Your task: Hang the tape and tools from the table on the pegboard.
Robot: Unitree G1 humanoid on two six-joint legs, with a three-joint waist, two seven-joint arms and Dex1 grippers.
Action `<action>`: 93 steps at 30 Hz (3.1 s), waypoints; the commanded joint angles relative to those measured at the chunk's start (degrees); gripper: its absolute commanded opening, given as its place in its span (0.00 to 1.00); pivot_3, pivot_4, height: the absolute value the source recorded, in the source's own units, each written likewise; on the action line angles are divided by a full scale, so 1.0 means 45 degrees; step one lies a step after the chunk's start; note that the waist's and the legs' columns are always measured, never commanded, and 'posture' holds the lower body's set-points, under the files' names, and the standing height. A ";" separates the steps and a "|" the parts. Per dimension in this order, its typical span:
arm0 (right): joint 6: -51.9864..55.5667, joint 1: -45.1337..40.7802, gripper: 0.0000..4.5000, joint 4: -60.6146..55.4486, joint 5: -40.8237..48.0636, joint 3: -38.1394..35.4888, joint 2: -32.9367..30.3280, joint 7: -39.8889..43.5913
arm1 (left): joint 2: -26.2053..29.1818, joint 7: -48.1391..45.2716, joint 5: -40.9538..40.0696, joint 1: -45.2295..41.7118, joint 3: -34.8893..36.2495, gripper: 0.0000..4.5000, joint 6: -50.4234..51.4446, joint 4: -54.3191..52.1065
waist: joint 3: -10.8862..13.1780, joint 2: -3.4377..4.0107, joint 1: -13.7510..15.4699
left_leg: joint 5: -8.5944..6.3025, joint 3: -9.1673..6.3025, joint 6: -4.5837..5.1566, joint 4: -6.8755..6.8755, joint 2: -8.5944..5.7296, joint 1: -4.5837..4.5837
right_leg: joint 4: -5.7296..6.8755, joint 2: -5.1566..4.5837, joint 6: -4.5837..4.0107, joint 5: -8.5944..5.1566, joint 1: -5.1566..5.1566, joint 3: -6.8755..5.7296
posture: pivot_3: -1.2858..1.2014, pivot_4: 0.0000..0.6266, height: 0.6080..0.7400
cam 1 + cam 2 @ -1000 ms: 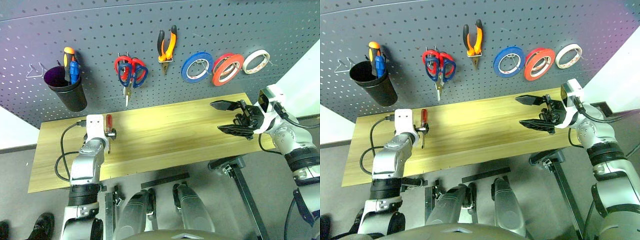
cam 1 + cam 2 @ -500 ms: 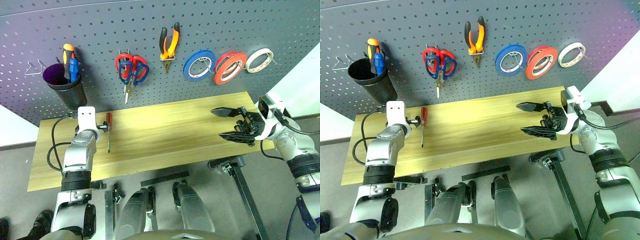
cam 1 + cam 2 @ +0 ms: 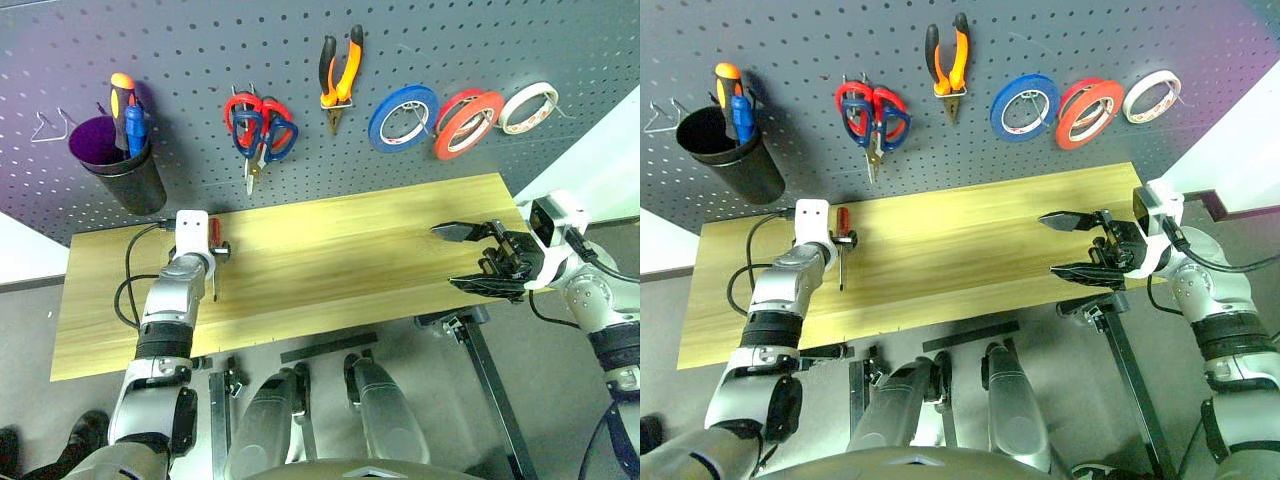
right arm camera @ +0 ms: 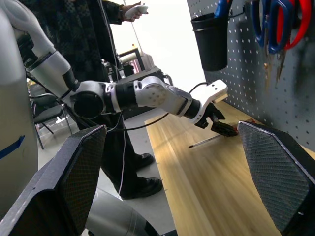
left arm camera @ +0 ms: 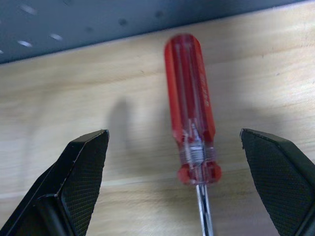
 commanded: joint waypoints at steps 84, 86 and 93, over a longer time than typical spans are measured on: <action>-0.2127 -0.2247 1.00 0.3944 0.0472 0.1025 0.0753 0.0087 | 0.0921 -0.1457 0.1973 0.6548 -0.2377 0.20 -0.4285 -1.3199 | -0.0476 0.0122 0.0097 | 0.0017 0.0108 -0.0036 0.0003 0.0002 -0.0164 | 0.0002 -0.0155 0.0054 0.0040 -0.0211 -0.0192 | 0.44 0.29 0.92; -0.2007 -0.2290 1.00 0.3843 0.0677 0.1138 0.0738 0.0087 | 0.0956 -0.1535 0.2023 0.6453 -0.2378 0.20 -0.4589 -1.3243 | -0.0593 0.0114 0.0113 | -0.0004 0.0106 -0.0002 0.0007 0.0002 -0.0161 | 0.0003 -0.0155 0.0055 0.0045 -0.0206 -0.0194 | 0.45 0.27 0.92; -0.2050 -0.2664 1.00 0.4016 0.1100 0.1088 0.0987 0.0087 | 0.1124 -0.2127 0.1376 0.5447 -0.1502 0.20 -0.4141 -1.3711 | -0.1034 0.0134 0.0317 | 0.0005 0.0107 -0.0016 0.0029 0.0002 -0.0151 | 0.0020 -0.0155 0.0048 0.0071 -0.0202 -0.0199 | 0.45 0.23 0.92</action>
